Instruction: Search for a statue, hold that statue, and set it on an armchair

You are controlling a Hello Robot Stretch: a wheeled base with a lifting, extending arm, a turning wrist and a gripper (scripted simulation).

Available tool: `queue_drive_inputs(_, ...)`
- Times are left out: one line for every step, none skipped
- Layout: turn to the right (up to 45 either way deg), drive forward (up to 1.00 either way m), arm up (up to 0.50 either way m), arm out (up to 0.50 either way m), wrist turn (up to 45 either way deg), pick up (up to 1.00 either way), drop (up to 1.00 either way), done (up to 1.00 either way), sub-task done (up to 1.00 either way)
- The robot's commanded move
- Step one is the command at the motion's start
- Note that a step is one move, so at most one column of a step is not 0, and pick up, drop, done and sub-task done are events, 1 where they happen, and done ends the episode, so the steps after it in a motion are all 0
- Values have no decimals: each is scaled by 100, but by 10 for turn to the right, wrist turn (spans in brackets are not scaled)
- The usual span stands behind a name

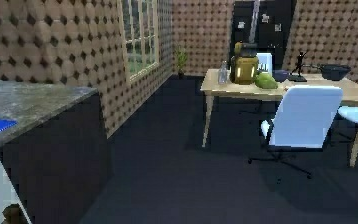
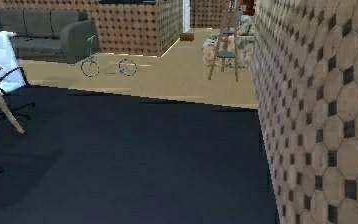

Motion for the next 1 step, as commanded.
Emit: queue_drive_inputs(0, 40, 0, 0, 0, 0, 0, 0, 0)
